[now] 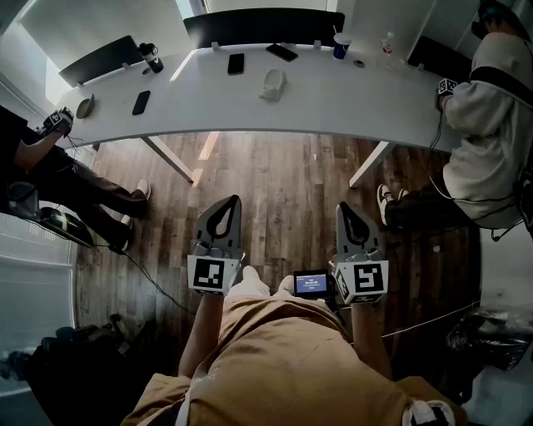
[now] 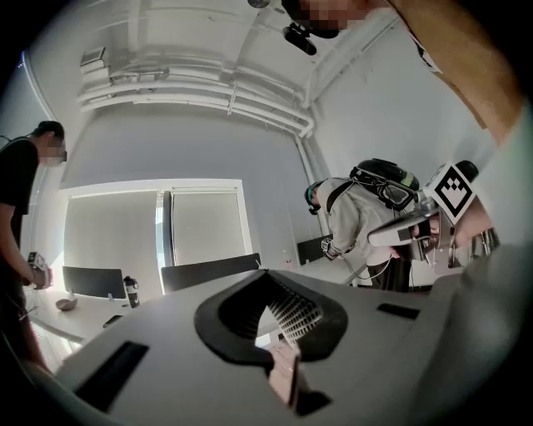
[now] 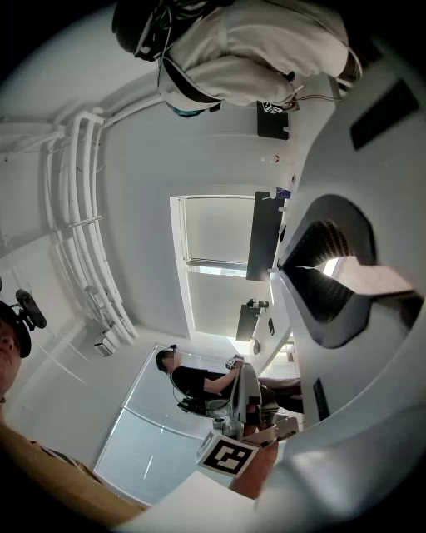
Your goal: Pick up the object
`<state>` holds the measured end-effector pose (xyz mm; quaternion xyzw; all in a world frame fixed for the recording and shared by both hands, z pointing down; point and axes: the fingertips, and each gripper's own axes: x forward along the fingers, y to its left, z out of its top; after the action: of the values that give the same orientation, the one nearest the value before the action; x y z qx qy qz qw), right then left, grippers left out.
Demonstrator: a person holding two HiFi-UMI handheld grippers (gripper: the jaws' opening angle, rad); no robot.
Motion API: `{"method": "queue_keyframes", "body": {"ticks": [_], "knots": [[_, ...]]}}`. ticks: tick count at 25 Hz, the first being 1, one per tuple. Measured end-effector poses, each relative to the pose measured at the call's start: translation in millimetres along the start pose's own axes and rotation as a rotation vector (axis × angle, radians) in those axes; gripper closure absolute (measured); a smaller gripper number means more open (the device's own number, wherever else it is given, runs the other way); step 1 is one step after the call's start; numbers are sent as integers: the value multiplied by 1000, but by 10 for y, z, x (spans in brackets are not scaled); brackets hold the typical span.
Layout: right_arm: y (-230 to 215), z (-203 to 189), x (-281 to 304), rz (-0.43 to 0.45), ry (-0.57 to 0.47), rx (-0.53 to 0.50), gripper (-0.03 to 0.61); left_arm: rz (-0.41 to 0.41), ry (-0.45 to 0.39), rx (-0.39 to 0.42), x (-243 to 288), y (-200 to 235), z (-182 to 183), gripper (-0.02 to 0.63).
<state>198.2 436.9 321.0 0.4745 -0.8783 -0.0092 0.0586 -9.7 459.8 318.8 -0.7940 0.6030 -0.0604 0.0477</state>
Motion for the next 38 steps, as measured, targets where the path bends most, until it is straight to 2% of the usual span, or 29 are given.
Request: {"method": "queue_keyframes", "body": {"ticks": [6, 9, 14, 21, 24, 31, 38], "knots": [[-5, -40, 47, -13, 6, -10, 569, -23, -10, 36, 123, 75, 47, 609], [-48, -75, 126, -26, 15, -5, 569, -1, 6, 45, 181, 210, 1, 609], [-89, -97, 452, -30, 32, 2, 569, 40, 15, 32, 390, 608, -86, 609], [-131, 105, 1055, -40, 19, -24, 569, 16, 6, 13, 712, 954, -97, 609], [-84, 170, 1259, -36, 11, -38, 569, 2, 4, 31, 801, 1106, -133, 609], [-75, 213, 1543, -47, 22, -56, 569, 5, 17, -16, 984, 1358, -164, 609], [-285, 145, 1910, -34, 26, -41, 569, -10, 27, -6, 1393, 1380, -249, 609]]}}
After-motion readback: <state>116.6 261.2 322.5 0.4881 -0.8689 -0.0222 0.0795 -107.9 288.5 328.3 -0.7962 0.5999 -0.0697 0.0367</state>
